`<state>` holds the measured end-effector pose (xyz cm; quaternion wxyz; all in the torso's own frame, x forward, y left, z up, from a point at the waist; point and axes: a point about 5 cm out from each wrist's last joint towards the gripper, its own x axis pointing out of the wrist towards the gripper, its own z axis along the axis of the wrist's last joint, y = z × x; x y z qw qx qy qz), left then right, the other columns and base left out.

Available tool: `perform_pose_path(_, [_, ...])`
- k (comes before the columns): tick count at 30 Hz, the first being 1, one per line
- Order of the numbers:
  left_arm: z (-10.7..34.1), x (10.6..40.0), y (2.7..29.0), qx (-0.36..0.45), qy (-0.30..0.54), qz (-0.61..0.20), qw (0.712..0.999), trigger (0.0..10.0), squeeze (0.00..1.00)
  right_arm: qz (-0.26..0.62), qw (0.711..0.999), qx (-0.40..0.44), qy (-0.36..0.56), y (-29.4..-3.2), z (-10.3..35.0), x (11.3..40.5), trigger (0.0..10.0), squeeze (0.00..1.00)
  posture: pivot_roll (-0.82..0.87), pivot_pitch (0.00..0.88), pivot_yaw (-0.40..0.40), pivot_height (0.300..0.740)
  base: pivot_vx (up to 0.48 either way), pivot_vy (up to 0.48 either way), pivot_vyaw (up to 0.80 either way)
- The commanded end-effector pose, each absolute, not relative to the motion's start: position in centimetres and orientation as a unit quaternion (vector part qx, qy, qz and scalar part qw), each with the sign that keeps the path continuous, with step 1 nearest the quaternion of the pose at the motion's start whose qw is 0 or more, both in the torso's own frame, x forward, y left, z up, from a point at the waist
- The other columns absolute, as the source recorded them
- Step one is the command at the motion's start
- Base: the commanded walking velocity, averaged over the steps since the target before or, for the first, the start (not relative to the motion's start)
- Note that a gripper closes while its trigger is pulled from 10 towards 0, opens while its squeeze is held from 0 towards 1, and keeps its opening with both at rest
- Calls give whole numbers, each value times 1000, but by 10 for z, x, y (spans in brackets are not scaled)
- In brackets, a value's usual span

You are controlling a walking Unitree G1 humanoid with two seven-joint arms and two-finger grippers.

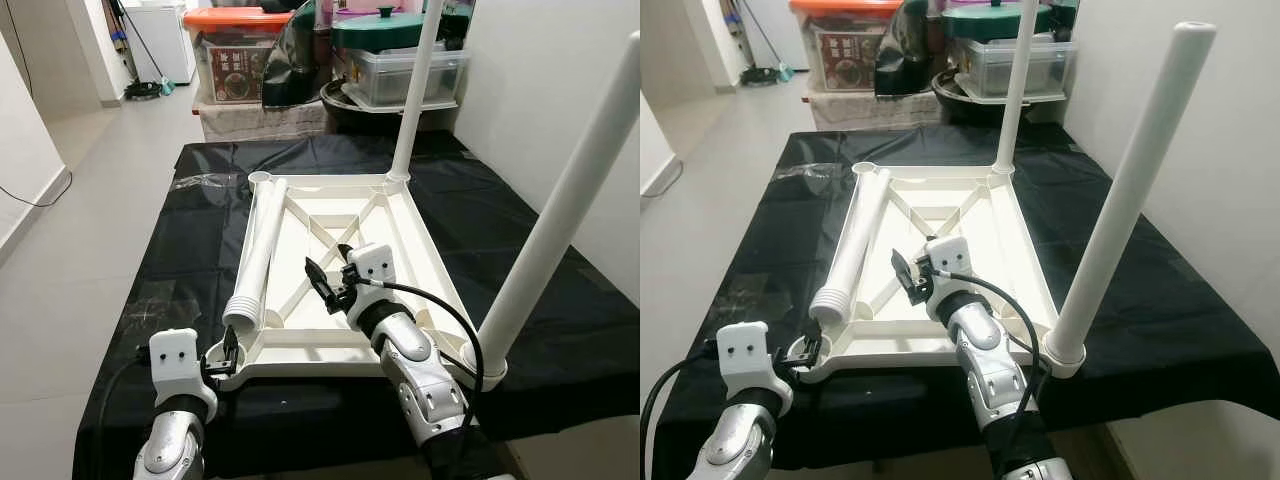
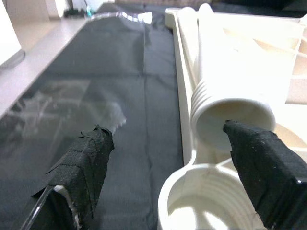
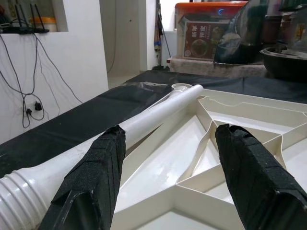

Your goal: Building children table

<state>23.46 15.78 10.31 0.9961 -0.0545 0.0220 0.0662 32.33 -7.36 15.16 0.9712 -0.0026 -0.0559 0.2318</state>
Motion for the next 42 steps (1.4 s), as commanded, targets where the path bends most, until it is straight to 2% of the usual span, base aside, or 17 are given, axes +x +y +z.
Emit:
perform_pose_path(1, [162,225,146,141,-121,77,980,10000,0,236,970,-1,-57,-72,150,323,10000,0,73,0,-14,740,0,0,0])
perform_pose_path(21, [164,224,149,128,-113,98,980,10000,0,238,970,5,-56,-71,149,323,10000,0,74,0,-14,740,0,0,0])
perform_pose_path(28, [164,225,150,130,-106,102,981,10000,0,238,970,5,-57,-71,149,323,10000,0,74,0,-14,740,0,480,0])
perform_pose_path(42, [162,223,147,127,-96,101,982,10000,0,237,970,7,-61,-71,152,323,10000,0,76,8,-16,740,0,0,0])
